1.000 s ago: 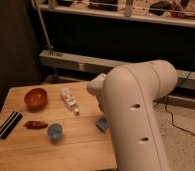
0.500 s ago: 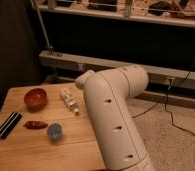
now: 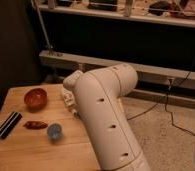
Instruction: Wipe the white sponge on the table
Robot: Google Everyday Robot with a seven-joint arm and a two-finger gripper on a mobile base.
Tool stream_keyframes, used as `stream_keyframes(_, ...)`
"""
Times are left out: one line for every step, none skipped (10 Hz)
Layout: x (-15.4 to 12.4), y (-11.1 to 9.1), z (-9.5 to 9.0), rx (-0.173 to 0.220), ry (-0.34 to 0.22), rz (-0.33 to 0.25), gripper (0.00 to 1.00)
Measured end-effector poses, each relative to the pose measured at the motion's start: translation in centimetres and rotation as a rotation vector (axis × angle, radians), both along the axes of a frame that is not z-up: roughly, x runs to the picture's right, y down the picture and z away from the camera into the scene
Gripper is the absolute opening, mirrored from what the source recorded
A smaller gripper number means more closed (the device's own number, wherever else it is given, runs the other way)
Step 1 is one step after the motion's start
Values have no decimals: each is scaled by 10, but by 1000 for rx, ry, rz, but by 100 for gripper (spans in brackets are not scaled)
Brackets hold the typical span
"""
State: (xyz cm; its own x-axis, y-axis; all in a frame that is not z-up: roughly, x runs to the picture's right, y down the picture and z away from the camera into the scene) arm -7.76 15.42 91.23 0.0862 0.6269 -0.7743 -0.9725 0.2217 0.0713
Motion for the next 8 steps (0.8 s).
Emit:
stream_keyframes(-10, 6, -8, -1, -16, -7, 8)
stream_keyframes(-18, 18, -16, -10, -30, -26, 8)
stream_keyframes(-22, 28, -23, -18, -37, -46, 8)
stream_keyframes(-25, 38, -30, -26, -40, -67, 8)
stream_keyframes(-27, 53, -40, -41, -42, -103, 8)
stream_keyframes(-28, 63, -46, -53, -41, -126, 8)
stream_keyframes(-29, 73, -53, -63, -40, -150, 8)
stream_keyframes(-31, 82, -61, -72, -39, -174, 8)
